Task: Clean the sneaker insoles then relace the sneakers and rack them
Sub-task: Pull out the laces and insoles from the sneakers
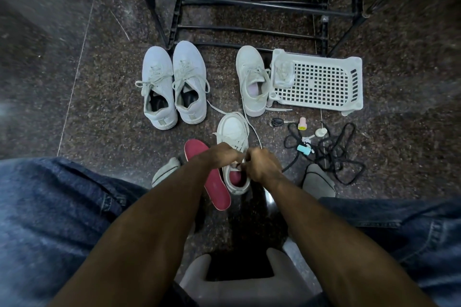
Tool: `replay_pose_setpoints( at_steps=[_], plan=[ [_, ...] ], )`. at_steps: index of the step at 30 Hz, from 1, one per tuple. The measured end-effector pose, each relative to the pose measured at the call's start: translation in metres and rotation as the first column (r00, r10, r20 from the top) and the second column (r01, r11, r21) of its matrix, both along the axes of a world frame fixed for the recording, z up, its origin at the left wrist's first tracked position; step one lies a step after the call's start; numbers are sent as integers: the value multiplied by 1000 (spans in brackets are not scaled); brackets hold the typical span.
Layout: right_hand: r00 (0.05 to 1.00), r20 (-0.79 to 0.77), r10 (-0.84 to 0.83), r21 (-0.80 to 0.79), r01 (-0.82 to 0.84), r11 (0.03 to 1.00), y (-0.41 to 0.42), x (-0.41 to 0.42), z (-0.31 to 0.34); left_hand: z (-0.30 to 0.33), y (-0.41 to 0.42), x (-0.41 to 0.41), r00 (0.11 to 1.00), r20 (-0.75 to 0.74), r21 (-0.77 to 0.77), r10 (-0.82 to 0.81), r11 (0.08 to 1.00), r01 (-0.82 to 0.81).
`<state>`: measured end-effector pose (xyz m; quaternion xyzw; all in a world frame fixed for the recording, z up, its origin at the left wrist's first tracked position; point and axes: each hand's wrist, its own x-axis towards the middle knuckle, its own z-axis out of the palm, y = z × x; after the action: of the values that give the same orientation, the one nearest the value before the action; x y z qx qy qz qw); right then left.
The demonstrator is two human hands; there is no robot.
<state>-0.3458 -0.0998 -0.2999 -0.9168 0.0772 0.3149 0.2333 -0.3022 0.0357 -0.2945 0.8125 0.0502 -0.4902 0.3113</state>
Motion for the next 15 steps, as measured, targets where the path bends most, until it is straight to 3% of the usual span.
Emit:
replay_pose_setpoints(
  at_steps=[2,4,5,7,9,13,15],
  plan=[
    [1000,-4,-1,5,1,1000,1,0,1,13,-6,8,1000,18,-1,-6,1000,6],
    [1000,-17,-8,13,8,1000,3,-1,0,30,-14,25,964,71,-155,258,957,-244],
    [1000,-22,-14,18,14,1000,3,-1,0,38,-16,37,894,63,-274,444,869,-413],
    [1000,-19,-11,16,12,1000,4,-1,0,62,-19,62,689,-67,-468,721,587,-660],
    [1000,-22,-5,9,6,1000,3,-1,1,86,-20,84,563,-158,-557,811,398,-729],
    [999,-34,19,-15,-20,1000,2,-1,1,110,-14,108,484,-84,-621,871,334,-709],
    [999,-18,29,-30,-30,999,2,-2,0,103,-11,106,498,48,-553,866,438,-709]
  ],
)
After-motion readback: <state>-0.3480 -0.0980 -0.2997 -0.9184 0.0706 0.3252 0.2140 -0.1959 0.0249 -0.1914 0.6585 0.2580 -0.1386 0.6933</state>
